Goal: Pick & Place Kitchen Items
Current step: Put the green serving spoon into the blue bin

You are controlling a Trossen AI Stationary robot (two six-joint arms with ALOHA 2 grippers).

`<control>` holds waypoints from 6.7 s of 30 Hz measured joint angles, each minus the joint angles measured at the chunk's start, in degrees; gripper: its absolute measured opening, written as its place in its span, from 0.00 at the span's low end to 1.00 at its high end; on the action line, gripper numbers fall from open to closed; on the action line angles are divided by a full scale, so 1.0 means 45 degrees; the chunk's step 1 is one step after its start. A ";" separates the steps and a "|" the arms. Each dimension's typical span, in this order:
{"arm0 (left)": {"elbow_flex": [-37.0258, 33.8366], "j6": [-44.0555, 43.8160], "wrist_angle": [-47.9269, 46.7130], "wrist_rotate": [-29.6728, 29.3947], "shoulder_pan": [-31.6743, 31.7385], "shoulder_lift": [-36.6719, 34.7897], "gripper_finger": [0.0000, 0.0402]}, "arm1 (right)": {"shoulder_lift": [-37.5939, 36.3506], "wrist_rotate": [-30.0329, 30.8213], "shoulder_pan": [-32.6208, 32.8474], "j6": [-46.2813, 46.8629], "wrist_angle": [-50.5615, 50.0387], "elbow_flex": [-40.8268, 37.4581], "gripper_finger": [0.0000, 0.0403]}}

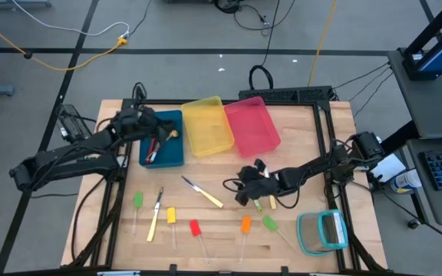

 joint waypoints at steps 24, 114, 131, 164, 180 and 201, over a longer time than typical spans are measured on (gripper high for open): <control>0.0005 0.1053 0.1270 0.0462 -0.3307 0.0002 0.33 | -0.0024 -0.0507 0.0669 0.5889 -0.1807 -0.1626 0.41; 0.3041 0.1468 1.2606 -0.6476 -0.9734 1.2408 0.09 | 0.1010 -0.2029 -0.1191 -0.7773 1.3899 -0.1122 0.19; 0.3026 0.0603 0.4246 -0.6486 -0.9962 0.7151 0.09 | 0.1044 -0.1712 -0.1053 -0.7224 1.1863 -0.1154 0.47; 0.3026 -0.1012 -0.8106 -0.3165 -0.4681 0.0441 0.09 | 0.1030 -0.1754 -0.0912 -0.4087 0.7052 -0.1141 0.47; 0.3021 -0.0800 -0.8821 -0.1092 -0.1908 0.2752 0.09 | 0.1025 -0.1771 -0.0426 -0.4077 0.7078 -0.1141 0.46; 0.3016 0.1605 -0.8998 0.0407 0.1455 0.6130 0.09 | 0.1025 -0.1756 -0.0411 -0.4101 0.7175 -0.1141 0.45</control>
